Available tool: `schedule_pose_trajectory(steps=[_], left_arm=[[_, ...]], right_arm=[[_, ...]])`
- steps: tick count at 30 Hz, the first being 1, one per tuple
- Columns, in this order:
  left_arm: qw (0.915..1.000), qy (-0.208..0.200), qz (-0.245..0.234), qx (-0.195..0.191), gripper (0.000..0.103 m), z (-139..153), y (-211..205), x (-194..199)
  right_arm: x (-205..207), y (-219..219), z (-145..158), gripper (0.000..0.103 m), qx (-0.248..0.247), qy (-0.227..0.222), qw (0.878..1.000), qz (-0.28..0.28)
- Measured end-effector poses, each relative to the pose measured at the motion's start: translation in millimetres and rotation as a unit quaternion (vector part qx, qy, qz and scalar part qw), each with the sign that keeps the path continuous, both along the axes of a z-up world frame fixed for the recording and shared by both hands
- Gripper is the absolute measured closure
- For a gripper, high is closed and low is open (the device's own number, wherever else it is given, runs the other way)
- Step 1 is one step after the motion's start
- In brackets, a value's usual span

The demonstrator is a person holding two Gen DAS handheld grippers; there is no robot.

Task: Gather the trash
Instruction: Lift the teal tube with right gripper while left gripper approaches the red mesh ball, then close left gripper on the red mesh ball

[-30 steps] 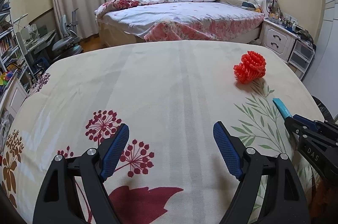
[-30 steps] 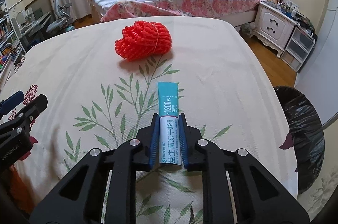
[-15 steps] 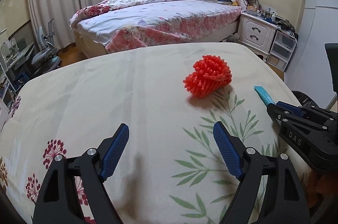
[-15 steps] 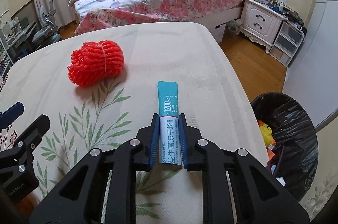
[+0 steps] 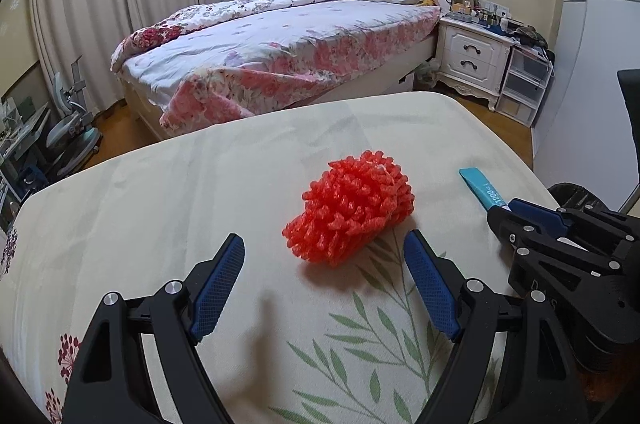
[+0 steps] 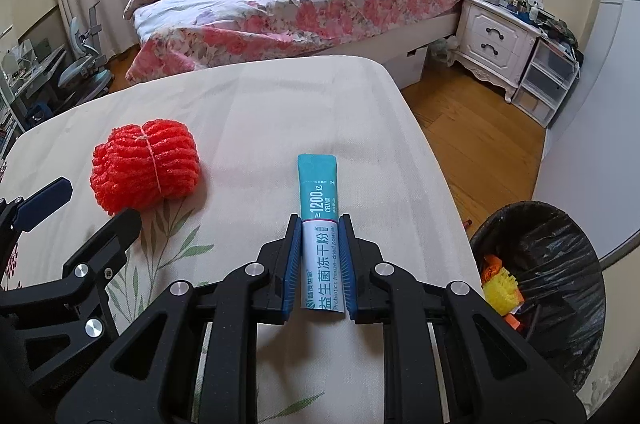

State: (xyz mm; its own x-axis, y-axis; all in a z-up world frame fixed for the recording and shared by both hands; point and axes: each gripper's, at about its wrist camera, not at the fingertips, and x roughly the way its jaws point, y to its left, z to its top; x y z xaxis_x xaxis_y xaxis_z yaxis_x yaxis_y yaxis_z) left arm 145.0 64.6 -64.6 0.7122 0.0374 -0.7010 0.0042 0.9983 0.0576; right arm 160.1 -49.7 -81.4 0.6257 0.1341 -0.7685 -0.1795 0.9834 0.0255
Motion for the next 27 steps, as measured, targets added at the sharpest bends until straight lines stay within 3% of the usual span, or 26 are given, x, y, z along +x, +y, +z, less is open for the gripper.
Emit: schedule_pose_trajectory(steps=[16, 17, 19, 22, 27], left_arm=[[0.9994, 0.013, -0.021, -0.023, 0.024, -1.8, -2.5, 34.8], [0.9993, 0.014, -0.023, -0.027, 0.025, -2.0, -2.6, 35.3], [0.9988, 0.020, -0.030, -0.033, 0.040, -3.4, -3.1, 36.7], [0.9981, 0.031, -0.038, -0.038, 0.052, -5.8, -4.2, 39.3], [0.9979, 0.029, -0.044, -0.037, 0.057, -6.5, -6.0, 38.7]], right_arm=[[7.1, 0.3, 0.9, 0.084, 0.001, 0.002, 1.000, 0.003], [7.3, 0.2, 1.0, 0.084, 0.001, 0.002, 1.000, 0.003], [8.9, 0.4, 0.9, 0.084, 0.001, 0.002, 1.000, 0.003], [7.3, 0.0, 1.0, 0.083, 0.001, 0.002, 1.000, 0.003], [9.6, 0.2, 0.8, 0.083, -0.002, 0.001, 1.000, 0.003]])
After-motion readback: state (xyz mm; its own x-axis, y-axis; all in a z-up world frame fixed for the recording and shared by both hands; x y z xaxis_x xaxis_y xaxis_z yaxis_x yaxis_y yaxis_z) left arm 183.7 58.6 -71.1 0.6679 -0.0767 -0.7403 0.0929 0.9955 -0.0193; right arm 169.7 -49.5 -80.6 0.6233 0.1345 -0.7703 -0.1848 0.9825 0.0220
